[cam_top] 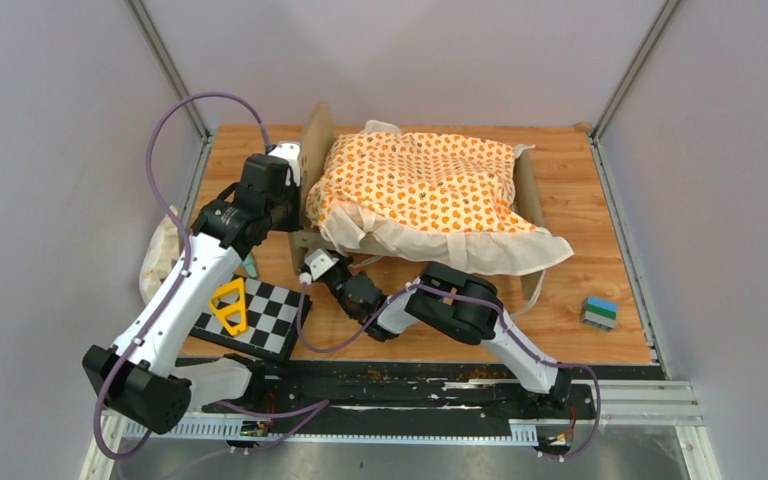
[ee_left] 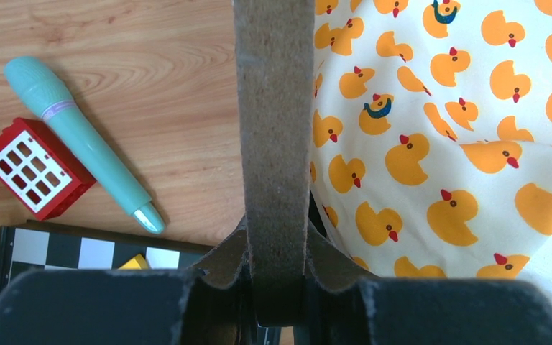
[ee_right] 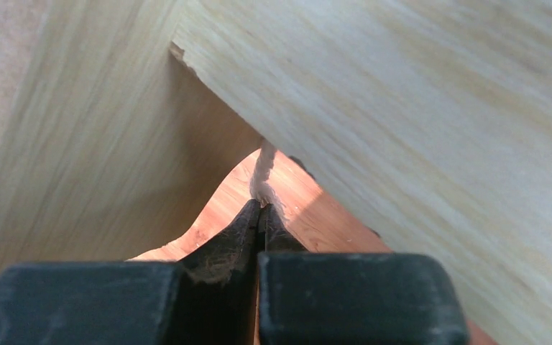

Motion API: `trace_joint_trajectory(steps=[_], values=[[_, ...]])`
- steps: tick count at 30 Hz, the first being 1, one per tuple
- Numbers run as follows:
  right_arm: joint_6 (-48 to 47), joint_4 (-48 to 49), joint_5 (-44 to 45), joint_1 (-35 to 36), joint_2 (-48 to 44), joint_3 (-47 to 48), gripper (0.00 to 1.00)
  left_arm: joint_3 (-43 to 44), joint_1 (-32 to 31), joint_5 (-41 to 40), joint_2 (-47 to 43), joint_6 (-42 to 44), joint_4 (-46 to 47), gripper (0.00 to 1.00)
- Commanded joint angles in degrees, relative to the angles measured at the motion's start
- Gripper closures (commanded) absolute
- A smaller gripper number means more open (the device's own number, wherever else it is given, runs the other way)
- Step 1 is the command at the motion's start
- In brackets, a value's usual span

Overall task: Set up the pet bed
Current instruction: Cross the ropes on the bed frame.

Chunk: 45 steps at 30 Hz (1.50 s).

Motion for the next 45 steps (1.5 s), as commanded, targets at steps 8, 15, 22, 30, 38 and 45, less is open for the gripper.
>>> trace_joint_trajectory(steps=[8,15,22,30,38,45], values=[[8.86,10.66,1.85,2.76,-3.80,-7.08,1.00,4.15,-0.98,5.94,-2.90,2.17,8.66,1.00],[9.34,6.79,5.20,9.15,-8.76,-11.78,1.00,5.16,-0.97,5.54,-1.26,2.41,9.72,1.00],[13.53,1.62,9.56,14.36,-14.38,-17.66,1.00,5.70,-0.97,6.23,0.50,1.92,10.48,1.00],[17.61,-6.40,10.21,11.84,-14.85,-15.68,0.88,5.98,-0.97,6.55,-0.13,1.30,10.56,1.00],[18.72,-5.54,9.43,5.70,-8.78,-8.17,0.67,6.41,-0.97,7.20,-0.73,0.90,9.94,1.00],[15.36,-0.21,8.76,3.61,-2.84,-2.32,0.55,6.94,-0.97,7.19,-1.49,1.12,9.01,1.00]])
